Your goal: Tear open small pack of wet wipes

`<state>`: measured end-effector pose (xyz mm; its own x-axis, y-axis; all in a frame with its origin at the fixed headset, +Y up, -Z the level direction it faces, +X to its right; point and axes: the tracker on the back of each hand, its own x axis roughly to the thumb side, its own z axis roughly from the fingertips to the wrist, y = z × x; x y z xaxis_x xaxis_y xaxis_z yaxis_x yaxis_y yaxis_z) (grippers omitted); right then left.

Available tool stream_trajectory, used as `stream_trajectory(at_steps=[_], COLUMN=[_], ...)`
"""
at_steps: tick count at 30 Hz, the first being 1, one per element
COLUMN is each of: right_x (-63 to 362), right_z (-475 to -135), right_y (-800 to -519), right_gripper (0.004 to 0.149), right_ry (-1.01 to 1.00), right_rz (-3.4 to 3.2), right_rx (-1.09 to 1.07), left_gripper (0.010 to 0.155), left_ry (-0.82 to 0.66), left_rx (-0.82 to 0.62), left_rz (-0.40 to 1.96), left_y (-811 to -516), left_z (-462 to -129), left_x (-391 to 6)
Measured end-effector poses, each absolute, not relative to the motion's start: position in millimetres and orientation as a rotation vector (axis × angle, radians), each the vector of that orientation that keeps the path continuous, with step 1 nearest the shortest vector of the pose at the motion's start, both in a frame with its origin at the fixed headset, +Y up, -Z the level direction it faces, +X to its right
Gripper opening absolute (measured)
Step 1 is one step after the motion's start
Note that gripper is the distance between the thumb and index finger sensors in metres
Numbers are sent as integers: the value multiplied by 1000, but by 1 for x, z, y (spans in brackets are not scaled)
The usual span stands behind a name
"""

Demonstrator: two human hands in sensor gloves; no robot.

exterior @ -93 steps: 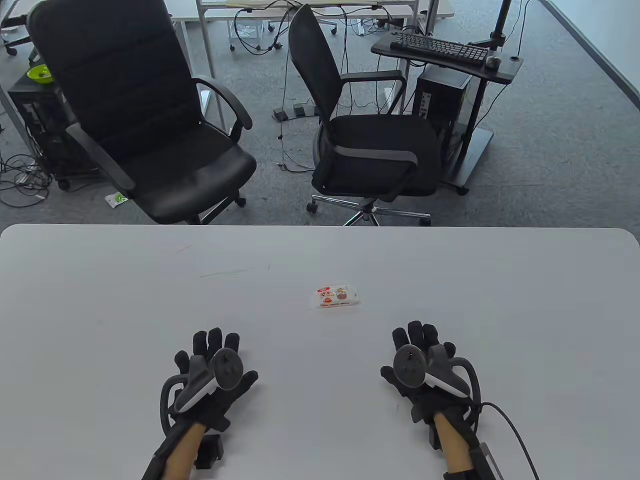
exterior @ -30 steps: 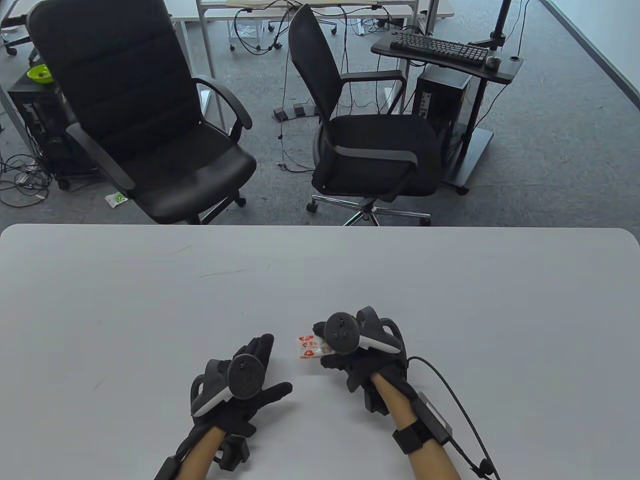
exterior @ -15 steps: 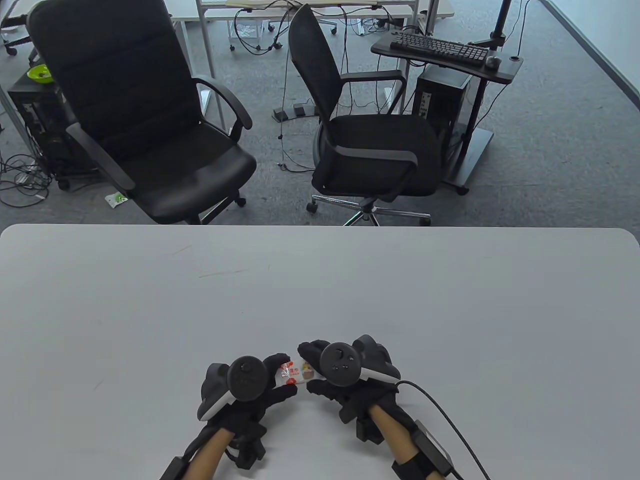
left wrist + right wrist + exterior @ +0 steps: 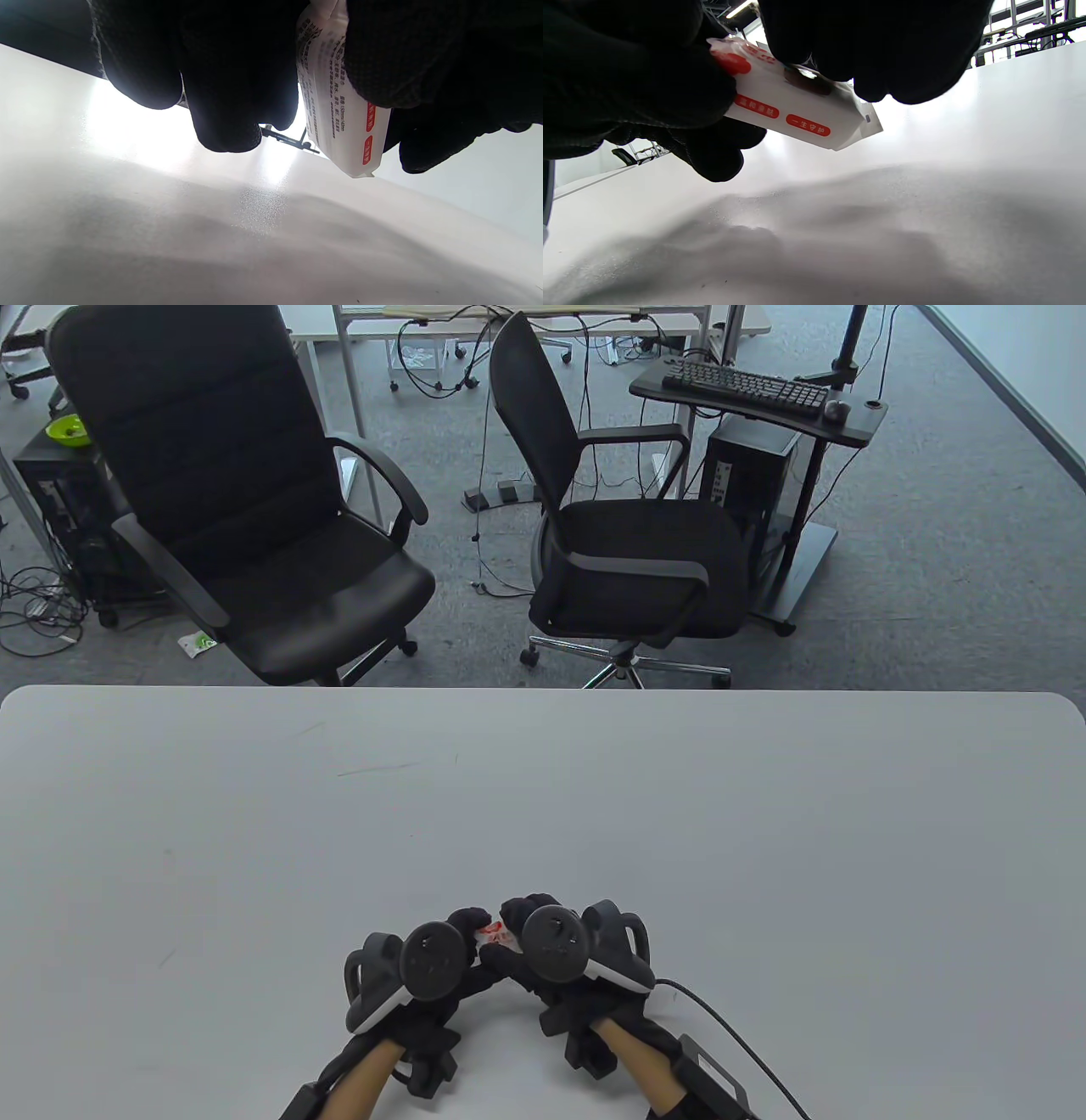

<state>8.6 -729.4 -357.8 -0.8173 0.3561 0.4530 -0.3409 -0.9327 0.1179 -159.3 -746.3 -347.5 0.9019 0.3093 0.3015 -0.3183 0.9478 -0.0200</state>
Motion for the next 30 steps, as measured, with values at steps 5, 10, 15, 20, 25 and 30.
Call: stream_trajectory(at_steps=[5, 10, 15, 20, 25, 30], right_x=[6, 5, 7, 15, 22, 28], right_z=[-356, -356, -357, -362, -366, -370], right_y=[-729, -730, -730, -730, -731, -732], right_gripper=[54, 41, 35, 34, 34, 33], right_ry=[8, 8, 12, 11, 17, 14], right_rz=[2742, 2726, 2713, 2692, 2679, 2667], right_rx=[639, 642, 636, 611, 585, 548], left_gripper=[70, 70, 70, 71, 71, 71], left_ry=[-317, -314, -315, -311, -301, -293], left_rx=[66, 56, 39, 24, 15, 0], left_rz=[240, 253, 265, 288, 280, 243], left_y=[-745, -746, -746, -745, -745, -744], left_z=[-342, -343, -343, -345, -345, -345], left_x=[-150, -152, -154, -157, -160, -161])
